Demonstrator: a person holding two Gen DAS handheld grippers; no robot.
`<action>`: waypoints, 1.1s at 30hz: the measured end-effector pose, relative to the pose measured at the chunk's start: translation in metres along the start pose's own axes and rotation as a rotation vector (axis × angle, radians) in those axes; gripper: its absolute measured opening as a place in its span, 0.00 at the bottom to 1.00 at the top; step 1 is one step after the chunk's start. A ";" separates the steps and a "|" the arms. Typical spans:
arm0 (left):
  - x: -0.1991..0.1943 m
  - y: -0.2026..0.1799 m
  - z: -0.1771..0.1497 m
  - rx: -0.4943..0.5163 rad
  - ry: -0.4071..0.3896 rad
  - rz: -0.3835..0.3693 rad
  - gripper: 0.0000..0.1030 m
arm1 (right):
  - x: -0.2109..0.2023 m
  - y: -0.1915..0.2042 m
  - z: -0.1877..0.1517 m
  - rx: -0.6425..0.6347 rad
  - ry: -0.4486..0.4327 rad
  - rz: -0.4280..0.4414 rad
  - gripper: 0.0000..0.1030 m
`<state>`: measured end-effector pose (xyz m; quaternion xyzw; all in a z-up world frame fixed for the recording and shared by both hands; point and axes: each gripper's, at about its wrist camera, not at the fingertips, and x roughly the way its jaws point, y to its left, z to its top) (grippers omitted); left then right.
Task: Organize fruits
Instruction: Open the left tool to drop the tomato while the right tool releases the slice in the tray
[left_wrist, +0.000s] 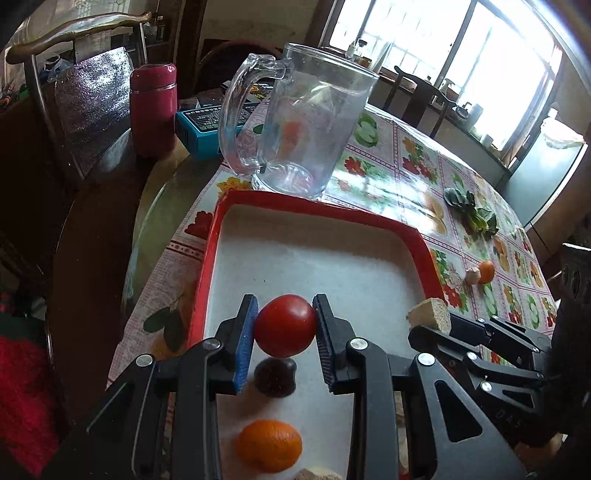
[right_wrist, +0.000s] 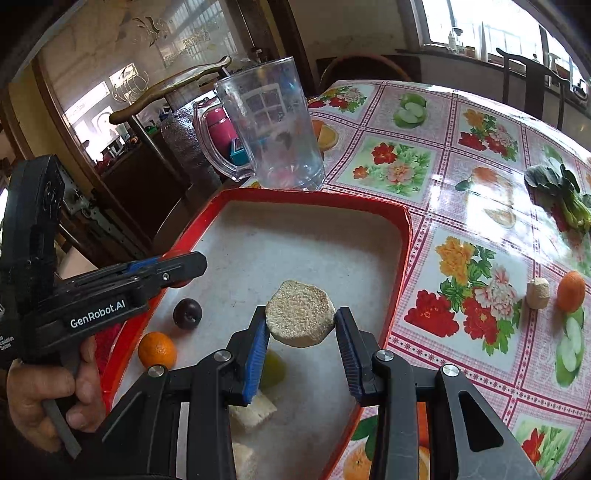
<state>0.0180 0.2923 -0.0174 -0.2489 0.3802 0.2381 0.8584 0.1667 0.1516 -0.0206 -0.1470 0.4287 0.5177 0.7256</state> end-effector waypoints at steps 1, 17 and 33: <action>0.003 0.001 0.003 -0.001 0.006 0.007 0.27 | 0.003 0.000 0.002 -0.002 0.005 0.001 0.36; 0.026 0.005 0.004 -0.007 0.087 0.063 0.29 | 0.011 0.005 -0.002 -0.039 0.028 0.006 0.42; -0.020 -0.025 -0.015 0.041 0.005 0.013 0.32 | -0.061 -0.019 -0.022 0.020 -0.083 -0.014 0.42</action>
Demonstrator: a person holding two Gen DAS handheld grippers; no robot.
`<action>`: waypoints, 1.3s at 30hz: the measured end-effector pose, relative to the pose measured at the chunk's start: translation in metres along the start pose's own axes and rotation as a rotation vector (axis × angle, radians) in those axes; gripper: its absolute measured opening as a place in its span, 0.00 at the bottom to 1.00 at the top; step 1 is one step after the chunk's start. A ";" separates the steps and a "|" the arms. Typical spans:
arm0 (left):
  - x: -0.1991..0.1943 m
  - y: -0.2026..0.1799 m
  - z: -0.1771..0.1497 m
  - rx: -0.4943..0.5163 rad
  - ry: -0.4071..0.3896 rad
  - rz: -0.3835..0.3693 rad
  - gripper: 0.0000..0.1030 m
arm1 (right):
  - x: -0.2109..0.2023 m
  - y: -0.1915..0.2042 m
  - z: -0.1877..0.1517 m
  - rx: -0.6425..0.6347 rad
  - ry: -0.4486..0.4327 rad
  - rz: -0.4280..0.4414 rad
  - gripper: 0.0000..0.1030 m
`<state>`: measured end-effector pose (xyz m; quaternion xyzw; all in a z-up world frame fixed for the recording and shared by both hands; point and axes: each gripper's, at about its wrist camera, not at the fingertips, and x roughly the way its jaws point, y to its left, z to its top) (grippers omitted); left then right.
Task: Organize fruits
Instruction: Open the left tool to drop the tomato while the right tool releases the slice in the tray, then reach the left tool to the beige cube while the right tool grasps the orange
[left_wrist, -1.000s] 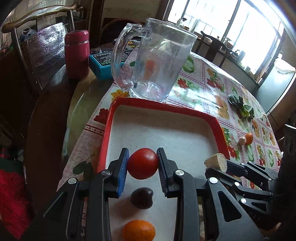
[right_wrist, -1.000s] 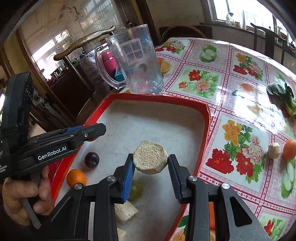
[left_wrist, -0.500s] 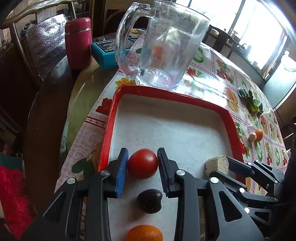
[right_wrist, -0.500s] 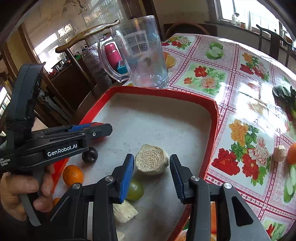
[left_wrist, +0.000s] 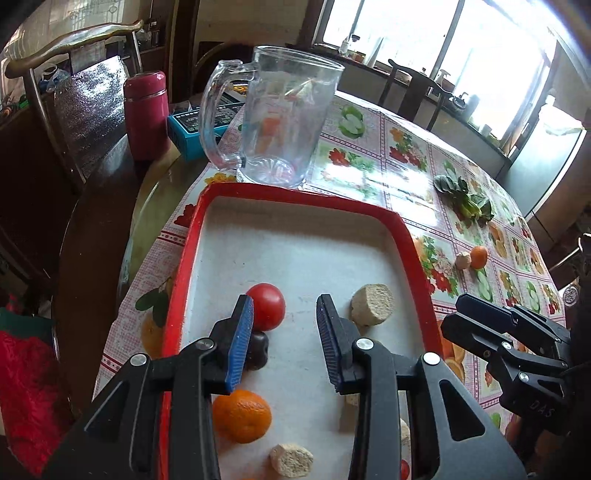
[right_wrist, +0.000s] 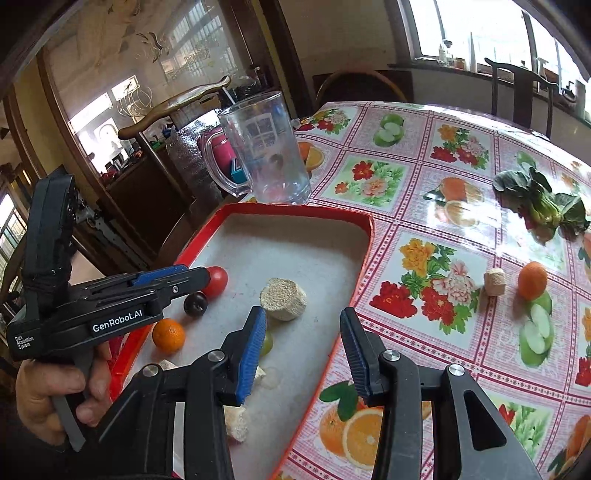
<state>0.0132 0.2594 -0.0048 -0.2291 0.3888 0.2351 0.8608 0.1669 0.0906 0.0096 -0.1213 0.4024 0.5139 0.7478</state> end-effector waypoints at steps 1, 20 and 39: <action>-0.001 -0.004 -0.001 0.006 0.000 -0.003 0.32 | -0.003 -0.003 -0.002 0.005 -0.003 -0.004 0.42; -0.011 -0.067 -0.011 0.092 -0.001 -0.073 0.32 | -0.048 -0.066 -0.030 0.108 -0.042 -0.088 0.42; 0.015 -0.140 -0.007 0.205 0.041 -0.129 0.32 | -0.040 -0.160 -0.024 0.235 -0.040 -0.196 0.42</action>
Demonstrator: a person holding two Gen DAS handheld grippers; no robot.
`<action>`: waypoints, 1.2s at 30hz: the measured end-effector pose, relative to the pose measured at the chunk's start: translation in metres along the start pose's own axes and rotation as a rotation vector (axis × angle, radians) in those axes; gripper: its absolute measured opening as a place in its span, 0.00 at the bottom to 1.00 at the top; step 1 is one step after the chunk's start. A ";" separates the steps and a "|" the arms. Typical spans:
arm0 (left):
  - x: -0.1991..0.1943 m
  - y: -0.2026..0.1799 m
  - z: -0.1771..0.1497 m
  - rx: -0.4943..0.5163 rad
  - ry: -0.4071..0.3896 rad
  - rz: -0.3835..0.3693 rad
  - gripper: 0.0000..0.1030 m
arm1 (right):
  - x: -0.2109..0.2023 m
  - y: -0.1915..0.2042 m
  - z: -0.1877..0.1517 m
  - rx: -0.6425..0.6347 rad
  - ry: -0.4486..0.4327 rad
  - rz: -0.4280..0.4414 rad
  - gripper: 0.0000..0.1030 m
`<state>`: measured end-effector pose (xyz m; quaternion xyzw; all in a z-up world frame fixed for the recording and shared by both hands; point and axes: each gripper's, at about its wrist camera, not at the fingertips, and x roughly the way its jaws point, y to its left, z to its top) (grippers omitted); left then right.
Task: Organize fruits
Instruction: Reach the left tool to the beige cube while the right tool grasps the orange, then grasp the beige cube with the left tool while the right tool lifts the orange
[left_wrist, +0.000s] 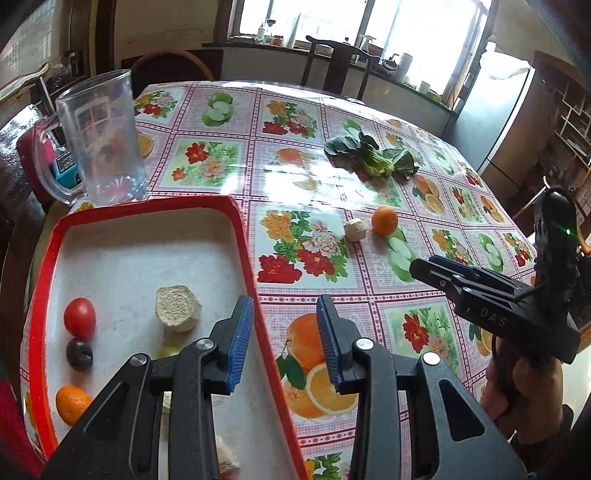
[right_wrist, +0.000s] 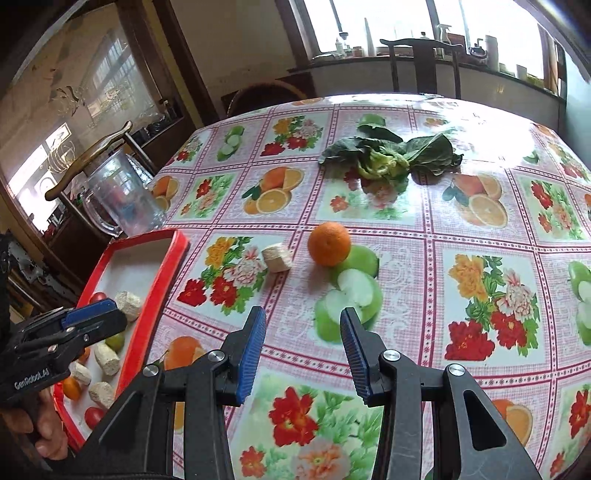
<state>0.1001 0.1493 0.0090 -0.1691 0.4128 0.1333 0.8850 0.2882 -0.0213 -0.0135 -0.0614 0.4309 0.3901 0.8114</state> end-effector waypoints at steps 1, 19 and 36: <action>0.004 -0.004 0.002 0.005 0.005 -0.005 0.32 | 0.004 -0.004 0.004 0.007 0.005 -0.002 0.42; 0.086 -0.048 0.028 0.023 0.105 -0.046 0.32 | 0.052 -0.023 0.039 0.003 0.026 0.041 0.34; 0.116 -0.079 0.050 0.108 0.052 -0.010 0.21 | -0.002 -0.061 0.006 0.112 -0.025 0.037 0.34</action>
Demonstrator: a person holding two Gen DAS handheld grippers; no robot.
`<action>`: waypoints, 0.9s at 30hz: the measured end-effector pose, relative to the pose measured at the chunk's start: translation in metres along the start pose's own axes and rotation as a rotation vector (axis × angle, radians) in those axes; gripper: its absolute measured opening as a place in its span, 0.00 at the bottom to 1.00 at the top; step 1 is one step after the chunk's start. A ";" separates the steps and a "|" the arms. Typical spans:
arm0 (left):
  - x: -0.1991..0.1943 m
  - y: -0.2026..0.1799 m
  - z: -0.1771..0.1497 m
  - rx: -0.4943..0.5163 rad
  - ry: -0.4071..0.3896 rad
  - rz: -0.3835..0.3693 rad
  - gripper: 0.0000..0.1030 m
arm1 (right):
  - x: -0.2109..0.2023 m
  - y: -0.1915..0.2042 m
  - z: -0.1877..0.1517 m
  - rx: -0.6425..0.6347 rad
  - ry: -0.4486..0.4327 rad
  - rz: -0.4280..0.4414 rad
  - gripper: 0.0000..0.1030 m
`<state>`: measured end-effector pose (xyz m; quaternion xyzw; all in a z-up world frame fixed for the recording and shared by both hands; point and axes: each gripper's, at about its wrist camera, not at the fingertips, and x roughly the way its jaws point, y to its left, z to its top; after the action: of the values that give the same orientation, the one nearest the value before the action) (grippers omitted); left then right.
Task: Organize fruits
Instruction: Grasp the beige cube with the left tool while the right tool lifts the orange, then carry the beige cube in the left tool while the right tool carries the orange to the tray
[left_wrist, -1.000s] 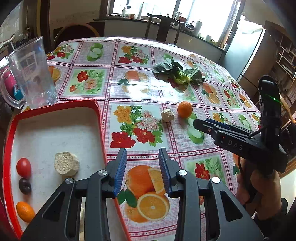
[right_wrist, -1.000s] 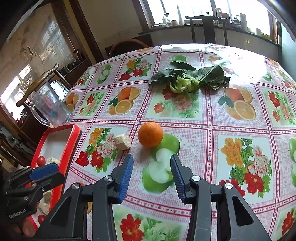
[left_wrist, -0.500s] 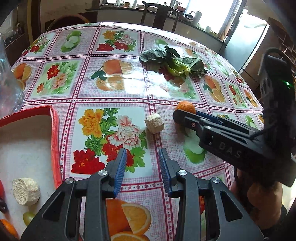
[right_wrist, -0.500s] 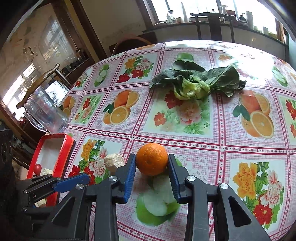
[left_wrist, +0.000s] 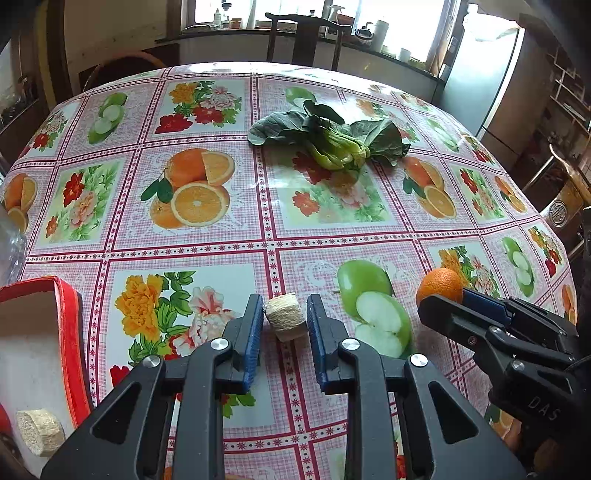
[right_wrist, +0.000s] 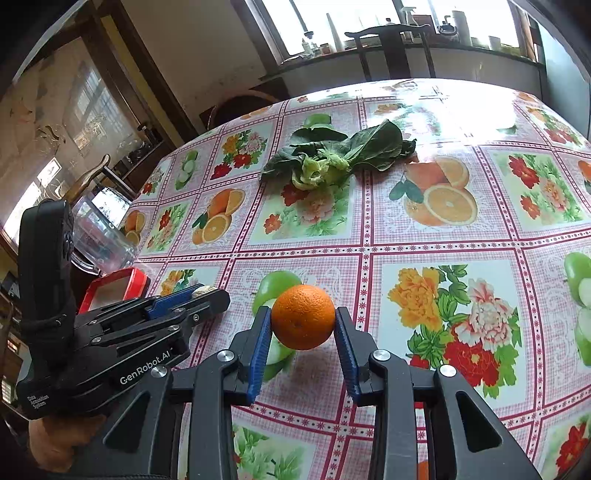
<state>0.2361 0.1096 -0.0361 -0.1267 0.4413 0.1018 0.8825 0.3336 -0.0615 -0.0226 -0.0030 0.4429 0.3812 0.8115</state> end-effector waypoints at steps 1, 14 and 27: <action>-0.002 0.000 -0.003 0.000 0.001 -0.004 0.21 | -0.003 0.002 -0.002 -0.002 -0.001 0.003 0.34; -0.063 0.012 -0.055 -0.064 -0.048 -0.057 0.21 | -0.039 0.044 -0.045 -0.037 -0.002 0.073 0.34; -0.109 0.029 -0.097 -0.108 -0.099 -0.034 0.21 | -0.068 0.085 -0.081 -0.070 -0.013 0.131 0.34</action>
<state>0.0907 0.0994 -0.0086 -0.1764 0.3888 0.1167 0.8967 0.2015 -0.0710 0.0053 0.0001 0.4234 0.4489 0.7869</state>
